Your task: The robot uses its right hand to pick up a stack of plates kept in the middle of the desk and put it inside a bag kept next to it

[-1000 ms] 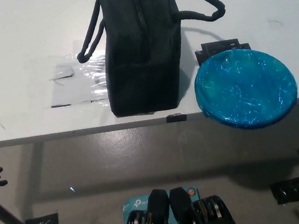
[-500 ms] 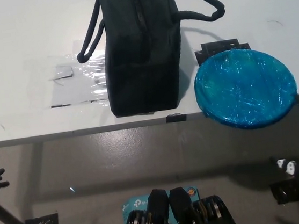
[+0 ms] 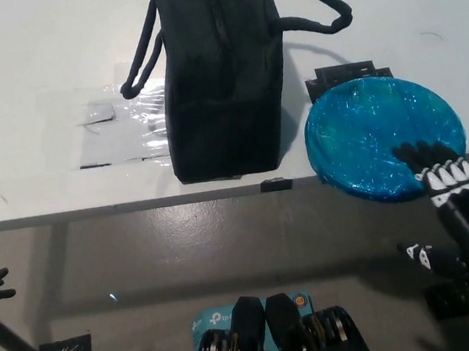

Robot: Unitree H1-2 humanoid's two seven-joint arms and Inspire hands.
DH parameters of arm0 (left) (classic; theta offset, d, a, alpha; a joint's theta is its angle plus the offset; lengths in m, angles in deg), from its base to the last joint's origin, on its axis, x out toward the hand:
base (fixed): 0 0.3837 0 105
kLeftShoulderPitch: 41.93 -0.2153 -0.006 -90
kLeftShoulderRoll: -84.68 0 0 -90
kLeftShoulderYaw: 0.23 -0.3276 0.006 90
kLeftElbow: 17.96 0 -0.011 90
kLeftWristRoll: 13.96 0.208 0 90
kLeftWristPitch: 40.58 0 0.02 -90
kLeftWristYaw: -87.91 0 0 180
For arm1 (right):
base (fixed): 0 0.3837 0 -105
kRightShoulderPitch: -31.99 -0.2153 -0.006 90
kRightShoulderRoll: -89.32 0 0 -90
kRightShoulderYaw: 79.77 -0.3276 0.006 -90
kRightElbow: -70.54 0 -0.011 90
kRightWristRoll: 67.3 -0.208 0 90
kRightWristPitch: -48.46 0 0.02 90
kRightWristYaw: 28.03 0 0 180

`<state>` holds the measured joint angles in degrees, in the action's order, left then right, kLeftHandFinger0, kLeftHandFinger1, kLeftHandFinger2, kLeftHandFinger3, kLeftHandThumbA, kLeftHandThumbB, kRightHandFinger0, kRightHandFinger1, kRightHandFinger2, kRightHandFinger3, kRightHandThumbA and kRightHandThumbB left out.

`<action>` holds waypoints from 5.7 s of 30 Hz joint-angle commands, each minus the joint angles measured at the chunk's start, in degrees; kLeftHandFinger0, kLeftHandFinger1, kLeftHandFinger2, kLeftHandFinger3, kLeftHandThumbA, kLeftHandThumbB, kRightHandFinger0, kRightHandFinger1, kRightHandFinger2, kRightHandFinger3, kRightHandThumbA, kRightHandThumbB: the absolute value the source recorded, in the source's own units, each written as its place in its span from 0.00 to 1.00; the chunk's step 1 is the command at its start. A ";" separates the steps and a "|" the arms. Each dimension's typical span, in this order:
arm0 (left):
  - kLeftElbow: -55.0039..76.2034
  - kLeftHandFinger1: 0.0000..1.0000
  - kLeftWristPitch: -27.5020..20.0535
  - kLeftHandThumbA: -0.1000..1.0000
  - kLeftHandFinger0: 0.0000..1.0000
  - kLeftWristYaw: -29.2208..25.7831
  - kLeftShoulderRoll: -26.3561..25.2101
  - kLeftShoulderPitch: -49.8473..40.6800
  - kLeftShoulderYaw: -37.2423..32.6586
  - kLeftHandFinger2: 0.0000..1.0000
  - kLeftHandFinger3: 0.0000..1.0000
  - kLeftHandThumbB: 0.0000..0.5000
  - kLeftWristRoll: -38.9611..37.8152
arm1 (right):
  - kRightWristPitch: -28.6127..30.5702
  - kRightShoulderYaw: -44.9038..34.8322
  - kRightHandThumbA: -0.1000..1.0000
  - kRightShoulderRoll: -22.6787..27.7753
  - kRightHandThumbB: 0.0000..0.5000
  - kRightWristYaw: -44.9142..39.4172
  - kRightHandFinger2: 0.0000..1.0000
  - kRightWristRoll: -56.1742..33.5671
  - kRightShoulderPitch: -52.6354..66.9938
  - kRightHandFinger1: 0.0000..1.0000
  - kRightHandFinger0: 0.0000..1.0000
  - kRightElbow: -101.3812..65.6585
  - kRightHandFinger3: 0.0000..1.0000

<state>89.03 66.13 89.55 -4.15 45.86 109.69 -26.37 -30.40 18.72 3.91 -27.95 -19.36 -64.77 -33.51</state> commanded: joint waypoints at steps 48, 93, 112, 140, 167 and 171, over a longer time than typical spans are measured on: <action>1.62 0.68 -1.97 0.00 0.60 1.26 -2.99 -0.44 -1.30 0.82 1.00 0.01 0.17 | -16.68 2.96 0.64 -0.12 1.00 16.42 1.00 24.12 -16.34 1.00 1.00 20.01 1.00; 0.89 0.74 -1.98 0.00 0.65 3.14 -4.99 0.92 -4.08 0.84 1.00 0.01 2.08 | -16.60 -17.75 0.00 -10.14 0.49 8.56 0.04 -28.83 -20.36 0.00 0.00 24.78 0.01; 1.60 0.74 -2.34 0.00 0.66 3.00 -4.35 -0.91 -4.20 0.84 1.00 0.02 2.33 | -31.28 -27.94 0.00 -13.22 0.25 -1.19 0.31 -51.51 -28.91 0.00 0.00 4.46 0.31; 1.96 0.75 -1.72 0.00 0.65 3.22 -4.64 -0.98 -4.59 0.87 1.00 0.05 3.15 | -35.09 -22.30 0.00 -11.14 0.51 -3.58 0.24 -49.60 -42.92 0.00 0.00 -0.59 0.13; 2.29 0.75 -1.63 0.00 0.64 4.17 -5.18 -0.73 -5.35 0.86 1.00 0.06 3.28 | -38.07 -3.77 0.00 -17.19 0.56 -1.57 0.04 -39.97 -42.73 0.00 0.00 4.61 0.00; 1.90 0.73 -2.60 0.00 0.62 4.43 -5.24 -0.58 -5.64 0.84 1.00 0.10 3.21 | -36.27 -3.50 0.00 -17.32 0.54 -0.98 0.02 -39.57 -41.52 0.00 0.00 6.03 0.01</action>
<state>89.51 65.49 92.70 -7.24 44.83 104.25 -23.68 -68.76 15.05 -12.76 -31.14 -61.36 -104.57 -27.28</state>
